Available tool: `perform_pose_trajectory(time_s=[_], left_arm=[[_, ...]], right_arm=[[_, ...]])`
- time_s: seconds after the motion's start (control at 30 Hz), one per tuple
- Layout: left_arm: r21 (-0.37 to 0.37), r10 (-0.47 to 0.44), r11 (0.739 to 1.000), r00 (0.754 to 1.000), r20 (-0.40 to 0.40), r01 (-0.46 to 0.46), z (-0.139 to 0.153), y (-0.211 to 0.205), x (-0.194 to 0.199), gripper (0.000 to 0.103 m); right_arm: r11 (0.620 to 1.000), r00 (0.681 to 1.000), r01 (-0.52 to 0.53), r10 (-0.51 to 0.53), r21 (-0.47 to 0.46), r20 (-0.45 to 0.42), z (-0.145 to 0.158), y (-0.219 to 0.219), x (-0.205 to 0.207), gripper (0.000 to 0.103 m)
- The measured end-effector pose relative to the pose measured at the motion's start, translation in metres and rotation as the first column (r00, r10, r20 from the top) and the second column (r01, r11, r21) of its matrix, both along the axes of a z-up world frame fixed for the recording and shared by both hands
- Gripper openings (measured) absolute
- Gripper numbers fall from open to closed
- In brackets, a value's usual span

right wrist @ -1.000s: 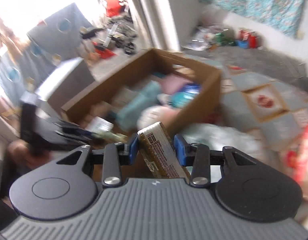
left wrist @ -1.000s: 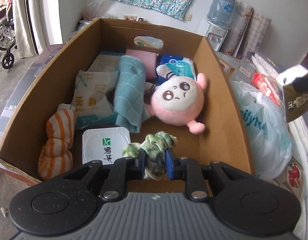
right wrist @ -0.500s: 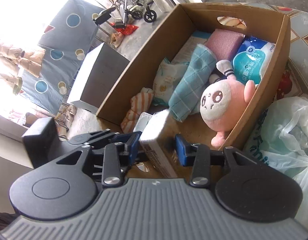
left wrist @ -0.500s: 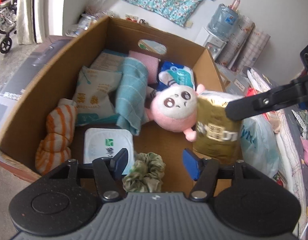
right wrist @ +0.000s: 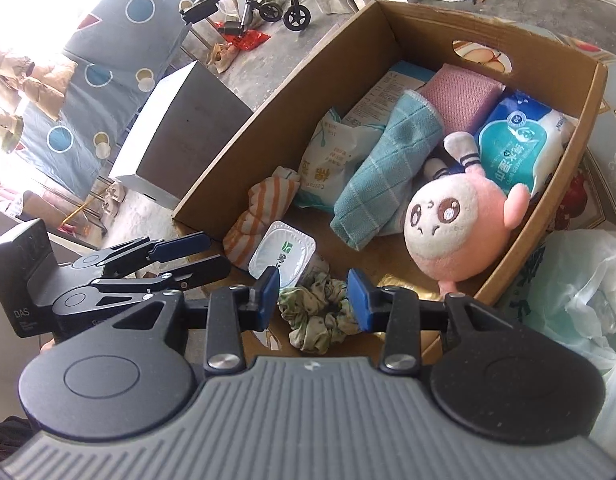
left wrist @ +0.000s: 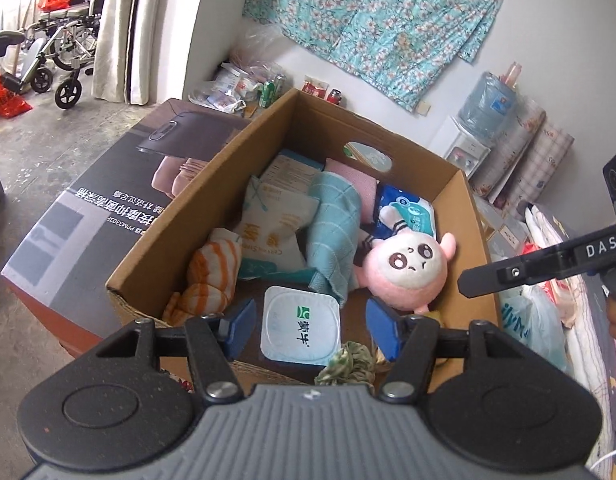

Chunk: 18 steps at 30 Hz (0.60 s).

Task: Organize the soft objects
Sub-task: 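Lower the brown carton into the box and open the right gripper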

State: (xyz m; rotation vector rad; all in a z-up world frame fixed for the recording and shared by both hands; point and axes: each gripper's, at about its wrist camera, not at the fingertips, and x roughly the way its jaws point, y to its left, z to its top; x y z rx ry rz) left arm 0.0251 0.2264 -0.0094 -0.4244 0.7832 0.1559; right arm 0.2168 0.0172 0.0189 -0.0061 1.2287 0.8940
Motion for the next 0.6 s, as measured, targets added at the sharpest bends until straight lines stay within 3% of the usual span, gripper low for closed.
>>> perform_pose_trajectory(time_s=[0.13, 0.2, 0.3, 0.33, 0.37, 0.6], left_arm=[[0.013, 0.01, 1.0, 1.0, 0.009, -0.01, 0.001, 0.0, -0.005, 0.065], [0.034, 0.013, 0.999, 1.0, 0.023, -0.014, 0.003, -0.003, -0.009, 0.074], [0.088, 0.018, 0.996, 0.998, 0.056, -0.023, 0.01, -0.01, -0.018, 0.087], [0.105, 0.018, 0.994, 0.998, 0.066, -0.025, 0.012, -0.013, -0.02, 0.089], [0.121, 0.018, 0.992, 0.997, 0.075, -0.027, 0.015, -0.015, -0.022, 0.091], [0.225, 0.038, 0.972, 0.991, 0.126, -0.066, 0.029, -0.029, -0.041, 0.103]], right_arm=[[1.0, 1.0, 0.009, -0.009, 0.026, 0.006, 0.003, 0.004, -0.001, 0.039], [0.998, 1.0, 0.016, -0.018, 0.056, 0.025, 0.008, 0.002, -0.007, 0.039], [0.994, 0.992, 0.043, -0.054, 0.102, 0.111, 0.017, -0.005, -0.026, 0.052], [0.991, 0.987, 0.059, -0.076, 0.118, 0.144, 0.019, -0.009, -0.033, 0.064], [0.988, 0.978, 0.078, -0.102, 0.132, 0.18, 0.02, -0.013, -0.042, 0.076], [0.95, 0.86, 0.248, -0.307, 0.192, 0.407, 0.017, -0.043, -0.108, 0.096]])
